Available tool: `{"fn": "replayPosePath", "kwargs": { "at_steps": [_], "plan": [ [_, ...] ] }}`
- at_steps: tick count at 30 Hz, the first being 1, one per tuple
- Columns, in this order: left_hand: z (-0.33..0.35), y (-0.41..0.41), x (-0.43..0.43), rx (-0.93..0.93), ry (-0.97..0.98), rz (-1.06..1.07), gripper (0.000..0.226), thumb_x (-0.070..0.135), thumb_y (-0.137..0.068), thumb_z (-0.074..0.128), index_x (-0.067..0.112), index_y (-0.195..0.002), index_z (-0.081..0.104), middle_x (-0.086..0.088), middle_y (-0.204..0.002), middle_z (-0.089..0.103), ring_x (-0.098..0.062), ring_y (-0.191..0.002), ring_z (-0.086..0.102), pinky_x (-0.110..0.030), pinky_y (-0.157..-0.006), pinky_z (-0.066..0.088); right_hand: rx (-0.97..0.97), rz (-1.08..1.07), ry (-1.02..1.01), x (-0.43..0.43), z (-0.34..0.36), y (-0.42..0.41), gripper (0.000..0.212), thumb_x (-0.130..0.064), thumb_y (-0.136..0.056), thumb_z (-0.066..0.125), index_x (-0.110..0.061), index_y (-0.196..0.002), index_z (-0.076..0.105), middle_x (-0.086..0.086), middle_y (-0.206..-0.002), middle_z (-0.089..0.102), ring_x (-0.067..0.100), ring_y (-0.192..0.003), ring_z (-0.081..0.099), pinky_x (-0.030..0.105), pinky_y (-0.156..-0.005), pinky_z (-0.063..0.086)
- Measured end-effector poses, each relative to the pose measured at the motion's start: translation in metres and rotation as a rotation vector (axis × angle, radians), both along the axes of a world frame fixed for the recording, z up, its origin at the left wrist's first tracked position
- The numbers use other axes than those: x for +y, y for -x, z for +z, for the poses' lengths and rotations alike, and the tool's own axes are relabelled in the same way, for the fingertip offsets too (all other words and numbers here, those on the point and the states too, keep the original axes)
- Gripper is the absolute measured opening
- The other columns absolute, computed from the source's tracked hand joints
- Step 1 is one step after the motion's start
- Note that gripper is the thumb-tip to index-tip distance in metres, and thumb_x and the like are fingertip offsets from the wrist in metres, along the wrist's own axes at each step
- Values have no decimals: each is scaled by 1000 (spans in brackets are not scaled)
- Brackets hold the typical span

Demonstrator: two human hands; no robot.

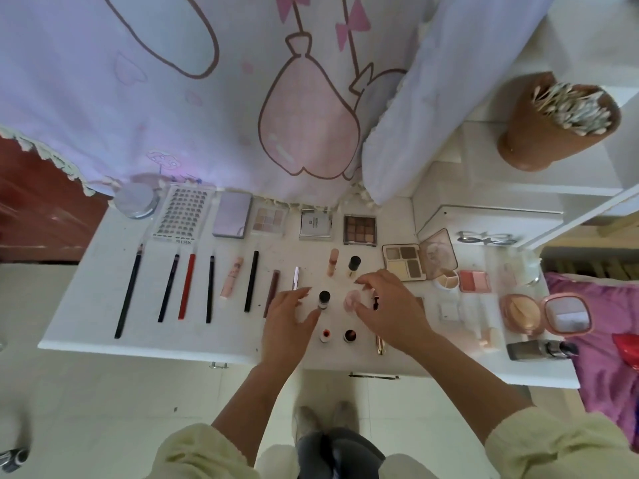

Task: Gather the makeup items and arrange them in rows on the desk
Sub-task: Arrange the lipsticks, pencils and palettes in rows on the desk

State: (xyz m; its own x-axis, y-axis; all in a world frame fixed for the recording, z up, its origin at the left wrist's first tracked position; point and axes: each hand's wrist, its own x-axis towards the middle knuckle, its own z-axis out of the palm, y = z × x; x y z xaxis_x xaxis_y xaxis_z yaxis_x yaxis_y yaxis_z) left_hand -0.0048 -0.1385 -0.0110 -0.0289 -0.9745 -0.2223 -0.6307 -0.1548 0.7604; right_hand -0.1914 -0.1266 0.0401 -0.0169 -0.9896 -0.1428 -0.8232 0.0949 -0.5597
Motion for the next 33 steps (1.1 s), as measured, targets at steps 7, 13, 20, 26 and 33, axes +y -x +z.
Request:
{"fn": "replayPosePath", "kwargs": {
  "at_steps": [7,13,20,26,33],
  "plan": [
    [-5,8,-14,-105,-32,-119,43,37,-86,69,29,-127,60,9,-119,54,-4,-103,47,-13,-82,33,84,148,1,-16,-2,-15,39,-38,-93,57,-22,-128,57,-6,-119,50,8,-113,43,22,-95,38],
    [-9,11,-20,-144,7,-162,33,36,-89,64,25,-120,68,8,-111,61,-9,-105,44,-15,-76,30,106,222,25,-28,-3,-32,27,-34,-94,58,-21,-115,69,-2,-105,55,13,-107,45,24,-84,41],
    [5,6,-16,-86,76,-158,30,40,-87,66,26,-113,70,9,-102,71,-5,-90,60,-10,-72,39,97,208,6,-29,3,-27,26,-35,-94,56,-21,-112,68,-5,-107,60,11,-109,46,27,-90,42],
    [30,4,-11,-37,170,-182,25,36,-86,69,23,-106,71,10,-93,72,-4,-81,63,-13,-73,47,-40,83,-12,-25,22,-21,16,-39,-90,63,-25,-97,67,-12,-92,66,3,-87,52,15,-72,35],
    [49,0,0,10,256,-192,26,35,-86,69,24,-110,70,18,-88,64,4,-71,58,-4,-69,43,-243,-44,-34,-17,36,-23,16,-37,-85,70,-23,-92,65,-12,-80,66,-3,-73,60,7,-64,43]
  ]
}}
